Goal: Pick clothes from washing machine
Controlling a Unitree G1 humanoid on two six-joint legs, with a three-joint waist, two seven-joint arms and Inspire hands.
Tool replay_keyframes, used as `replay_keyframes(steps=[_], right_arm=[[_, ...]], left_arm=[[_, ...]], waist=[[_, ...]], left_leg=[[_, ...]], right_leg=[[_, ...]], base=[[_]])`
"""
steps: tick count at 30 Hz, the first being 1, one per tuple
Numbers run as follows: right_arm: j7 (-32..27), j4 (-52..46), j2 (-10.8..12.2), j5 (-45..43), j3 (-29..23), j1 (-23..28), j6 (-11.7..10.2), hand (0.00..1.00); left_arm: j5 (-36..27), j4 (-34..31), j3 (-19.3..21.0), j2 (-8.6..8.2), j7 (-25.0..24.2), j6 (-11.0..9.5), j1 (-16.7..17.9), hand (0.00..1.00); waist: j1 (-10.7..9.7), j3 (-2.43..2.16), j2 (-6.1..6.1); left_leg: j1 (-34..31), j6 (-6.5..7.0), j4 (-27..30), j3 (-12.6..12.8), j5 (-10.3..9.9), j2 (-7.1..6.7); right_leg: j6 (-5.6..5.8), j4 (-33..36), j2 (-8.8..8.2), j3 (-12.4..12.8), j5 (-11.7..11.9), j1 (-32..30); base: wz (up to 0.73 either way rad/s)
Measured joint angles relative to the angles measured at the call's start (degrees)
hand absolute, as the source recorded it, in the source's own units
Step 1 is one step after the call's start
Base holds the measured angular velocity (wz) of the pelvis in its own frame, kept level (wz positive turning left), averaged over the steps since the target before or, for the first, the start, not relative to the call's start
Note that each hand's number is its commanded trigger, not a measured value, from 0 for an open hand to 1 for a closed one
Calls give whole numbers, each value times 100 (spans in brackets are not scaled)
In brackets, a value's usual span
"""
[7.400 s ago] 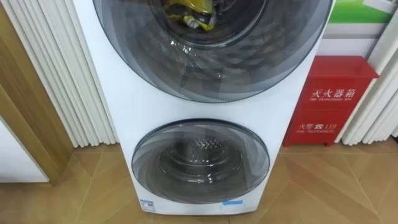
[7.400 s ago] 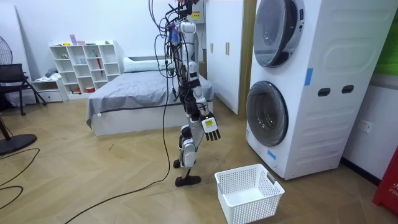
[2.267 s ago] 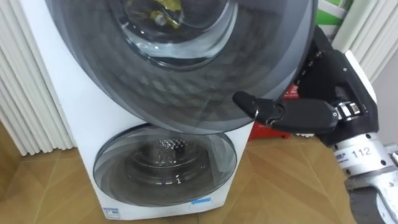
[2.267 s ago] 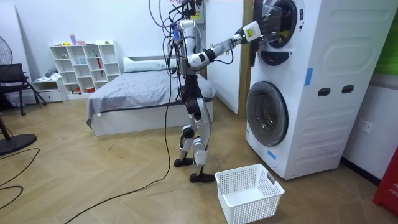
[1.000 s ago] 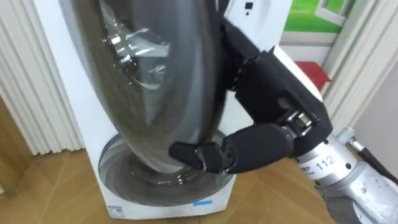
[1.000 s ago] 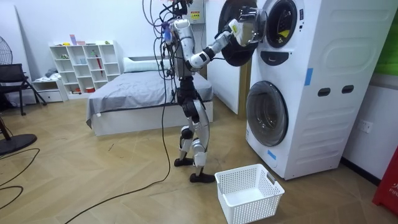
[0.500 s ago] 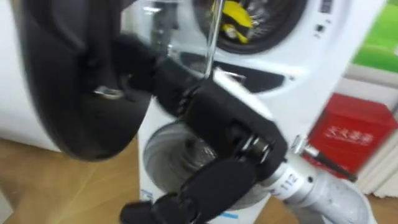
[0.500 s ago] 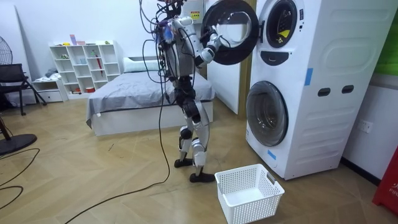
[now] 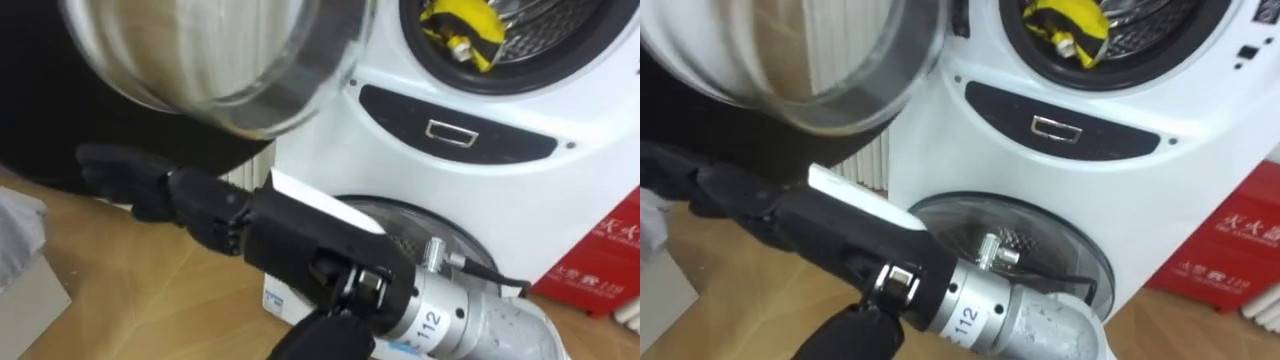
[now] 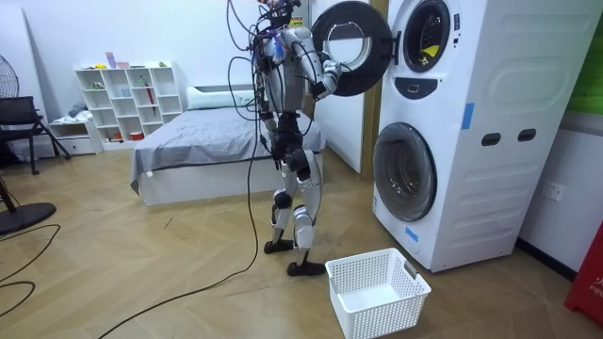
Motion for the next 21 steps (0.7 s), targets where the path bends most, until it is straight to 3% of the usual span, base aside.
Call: replay_keyframes(steps=[10,15,18,21], right_arm=[[5,61,-227,-57,-1,-6,105,0],[68,197,-388,-804,-73,48,201,0],[17,471,-439,-1457,-368,327,218,0],[-241,574,-515,-1958,-858,652,325,0]], left_arm=[[-98,4,-5,-40,234,10,-112,0],[-93,14,17,-48,246,112,-95,0],[-99,81,131,-47,263,147,-14,0],[-107,79,244,-66,364,200,130,0]], waist=[[-44,-5,-8],[-100,-10,-25],[-114,-5,-16],[-275,-6,-16]], left_leg=[[5,2,-33,49,-4,12],[2,33,-42,54,-66,37],[78,44,-30,104,-77,36],[101,54,-11,130,-107,39]], right_leg=[[15,-86,8,4,-18,43],[15,-78,32,-9,-19,43],[20,-75,31,23,-16,114],[28,-81,39,57,-14,144]], base=[[0],[5],[-4],[-5]])
